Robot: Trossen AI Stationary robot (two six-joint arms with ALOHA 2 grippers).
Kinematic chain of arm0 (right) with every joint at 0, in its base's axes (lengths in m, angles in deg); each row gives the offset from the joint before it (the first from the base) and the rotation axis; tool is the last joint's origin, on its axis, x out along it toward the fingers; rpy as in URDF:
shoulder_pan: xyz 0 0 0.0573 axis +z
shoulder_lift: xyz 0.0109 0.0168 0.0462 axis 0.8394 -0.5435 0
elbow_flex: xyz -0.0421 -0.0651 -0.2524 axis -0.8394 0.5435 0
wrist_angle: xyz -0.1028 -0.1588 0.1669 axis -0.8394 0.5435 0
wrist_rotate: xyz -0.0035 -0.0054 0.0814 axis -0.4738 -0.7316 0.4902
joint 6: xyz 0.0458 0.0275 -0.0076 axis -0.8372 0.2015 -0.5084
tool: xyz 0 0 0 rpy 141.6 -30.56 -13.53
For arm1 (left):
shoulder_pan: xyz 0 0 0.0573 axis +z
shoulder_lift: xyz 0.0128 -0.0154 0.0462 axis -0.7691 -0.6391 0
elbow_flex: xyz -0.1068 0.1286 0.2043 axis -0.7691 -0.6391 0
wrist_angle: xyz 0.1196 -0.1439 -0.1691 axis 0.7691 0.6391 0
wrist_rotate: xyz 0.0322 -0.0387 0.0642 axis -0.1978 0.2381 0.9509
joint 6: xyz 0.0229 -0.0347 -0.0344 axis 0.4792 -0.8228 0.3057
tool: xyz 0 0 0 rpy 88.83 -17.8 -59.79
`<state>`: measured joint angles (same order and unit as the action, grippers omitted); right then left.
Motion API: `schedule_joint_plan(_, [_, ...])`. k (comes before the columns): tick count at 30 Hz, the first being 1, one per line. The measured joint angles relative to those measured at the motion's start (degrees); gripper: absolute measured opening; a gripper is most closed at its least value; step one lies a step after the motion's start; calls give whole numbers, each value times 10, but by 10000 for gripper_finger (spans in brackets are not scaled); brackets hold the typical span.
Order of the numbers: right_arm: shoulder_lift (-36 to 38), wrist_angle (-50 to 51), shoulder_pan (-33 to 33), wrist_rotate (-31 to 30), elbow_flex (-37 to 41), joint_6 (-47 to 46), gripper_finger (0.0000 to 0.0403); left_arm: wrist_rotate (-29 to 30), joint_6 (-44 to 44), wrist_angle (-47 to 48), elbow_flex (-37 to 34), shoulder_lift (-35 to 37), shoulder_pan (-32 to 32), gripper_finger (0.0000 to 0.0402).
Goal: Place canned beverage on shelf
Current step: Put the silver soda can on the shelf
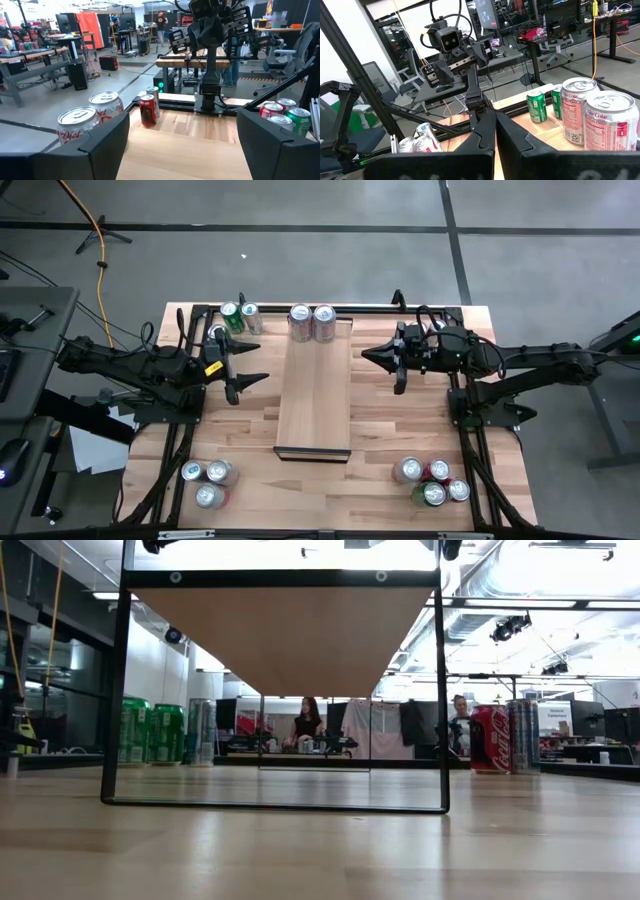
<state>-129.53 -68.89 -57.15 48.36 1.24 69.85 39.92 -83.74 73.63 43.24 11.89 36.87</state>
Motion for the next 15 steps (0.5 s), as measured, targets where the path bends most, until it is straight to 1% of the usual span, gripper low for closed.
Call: schedule_joint_plan(15, [0,12,0,0,0,-2,0,0,-4,0,0,0,0,299])
